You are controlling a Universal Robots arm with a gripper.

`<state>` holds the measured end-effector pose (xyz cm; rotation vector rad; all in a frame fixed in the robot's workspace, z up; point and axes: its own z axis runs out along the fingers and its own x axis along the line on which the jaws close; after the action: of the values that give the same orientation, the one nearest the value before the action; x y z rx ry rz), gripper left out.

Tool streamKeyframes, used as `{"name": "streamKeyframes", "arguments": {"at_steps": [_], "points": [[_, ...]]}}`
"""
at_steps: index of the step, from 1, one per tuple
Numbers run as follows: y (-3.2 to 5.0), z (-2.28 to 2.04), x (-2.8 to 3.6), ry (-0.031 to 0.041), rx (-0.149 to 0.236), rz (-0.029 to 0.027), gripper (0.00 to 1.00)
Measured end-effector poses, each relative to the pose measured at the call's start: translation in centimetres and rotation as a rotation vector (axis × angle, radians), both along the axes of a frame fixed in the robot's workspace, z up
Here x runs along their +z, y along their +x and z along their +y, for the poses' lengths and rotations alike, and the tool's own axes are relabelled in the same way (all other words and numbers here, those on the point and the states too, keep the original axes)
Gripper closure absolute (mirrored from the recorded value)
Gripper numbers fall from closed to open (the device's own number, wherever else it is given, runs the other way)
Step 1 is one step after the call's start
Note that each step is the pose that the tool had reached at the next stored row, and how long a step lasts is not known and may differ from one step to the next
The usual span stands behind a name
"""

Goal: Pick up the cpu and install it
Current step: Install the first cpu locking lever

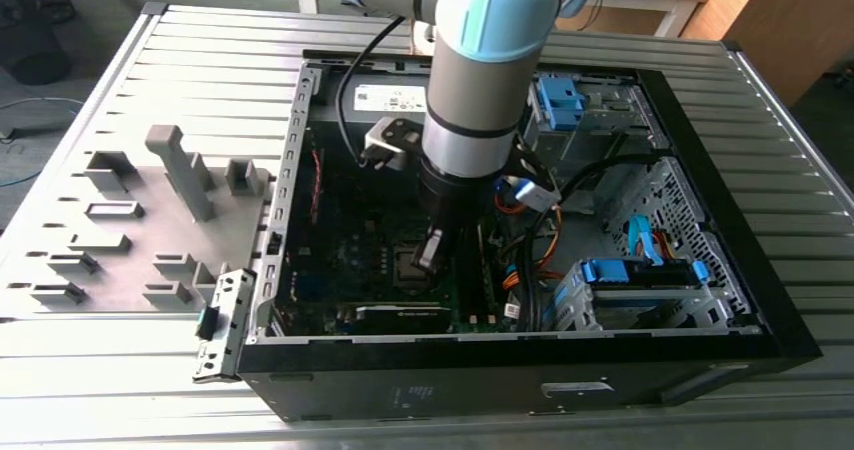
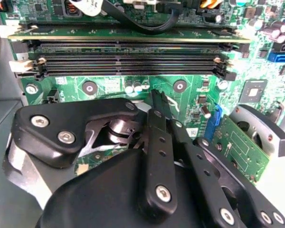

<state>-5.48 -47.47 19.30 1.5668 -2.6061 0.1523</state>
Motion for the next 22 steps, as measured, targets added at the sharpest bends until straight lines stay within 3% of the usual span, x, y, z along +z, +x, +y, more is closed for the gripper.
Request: {"name": "streamKeyframes", "arguments": {"at_steps": [5, 13, 16, 20, 22], "points": [[-0.01, -0.39, 0.0, 0.0002, 0.004, 0.0, 0.89], [0.0, -0.43, 0.0, 0.0021, 0.005, 0.0006, 0.89], [0.0, -0.54, -0.03, 0.01, 0.005, 0.0015, 0.89], [0.0, -0.8, -0.12, 0.0322, 0.005, 0.0053, 0.89], [0.01, -0.88, -0.15, 0.0391, 0.005, 0.0093, 0.89]]}}
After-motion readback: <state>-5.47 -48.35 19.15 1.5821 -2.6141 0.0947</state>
